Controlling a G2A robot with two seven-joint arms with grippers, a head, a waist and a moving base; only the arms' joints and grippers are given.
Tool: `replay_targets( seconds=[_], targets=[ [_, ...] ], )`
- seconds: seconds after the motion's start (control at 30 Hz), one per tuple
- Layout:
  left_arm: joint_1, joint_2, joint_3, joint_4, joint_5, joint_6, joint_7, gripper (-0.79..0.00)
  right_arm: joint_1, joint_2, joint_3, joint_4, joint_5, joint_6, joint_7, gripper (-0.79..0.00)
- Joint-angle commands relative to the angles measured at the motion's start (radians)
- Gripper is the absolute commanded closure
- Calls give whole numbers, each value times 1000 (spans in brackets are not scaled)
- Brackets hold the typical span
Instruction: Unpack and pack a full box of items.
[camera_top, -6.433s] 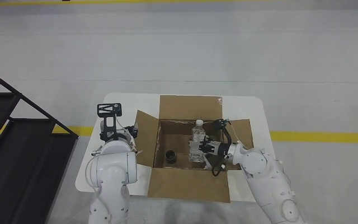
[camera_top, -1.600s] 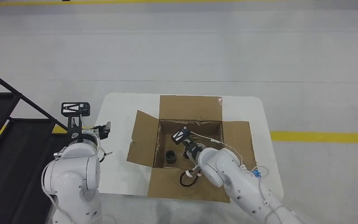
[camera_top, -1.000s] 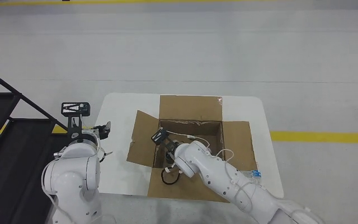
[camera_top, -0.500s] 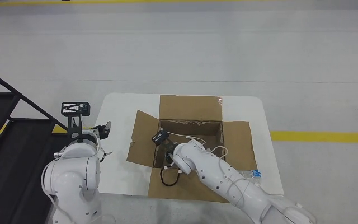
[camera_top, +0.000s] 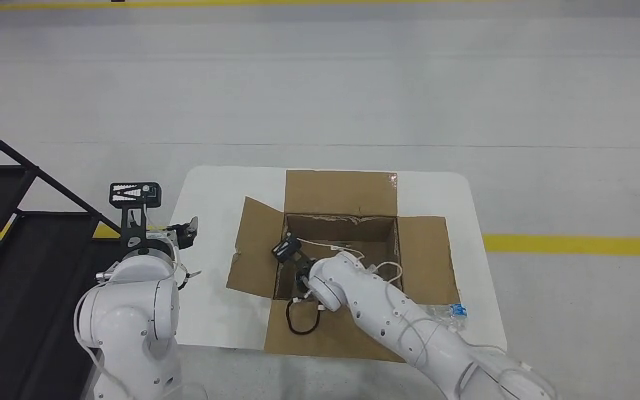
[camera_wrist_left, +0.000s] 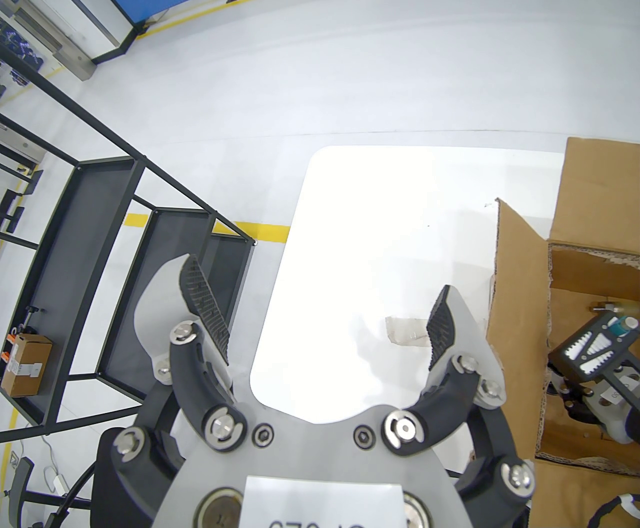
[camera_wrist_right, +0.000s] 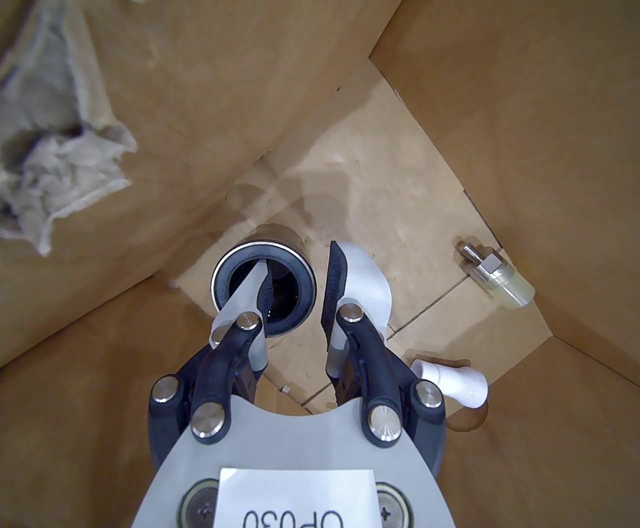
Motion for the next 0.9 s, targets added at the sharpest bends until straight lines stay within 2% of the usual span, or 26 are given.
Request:
replay_targets(
  seconds=[0.0,0.2,0.3,0.33,0.37,0.43,0.67,0.87],
  targets=[
    [0,0,0,0,0,0,0,-785,1,-6,0,18,2,-4,-6,-249],
    [0,0,0,0,0,0,0,-785,8,-25,2,68,12,-18,-24,-240],
    [0,0,0,0,0,0,0,-785,13,-34,2,89,15,-23,-29,-206],
    [0,0,0,0,0,0,0,-785,14,-37,2,94,14,-24,-30,-175],
    [0,0,0,0,0,0,0,-785,15,-40,3,101,15,-25,-30,-95],
    [0,0,0,0,0,0,0,-785,15,-45,5,114,15,-26,-33,0],
    [0,0,0,0,0,0,0,-785,11,-41,43,90,1,4,-42,0],
    [0,0,0,0,0,0,0,-785,-46,11,147,-55,-47,23,7,0]
  ],
)
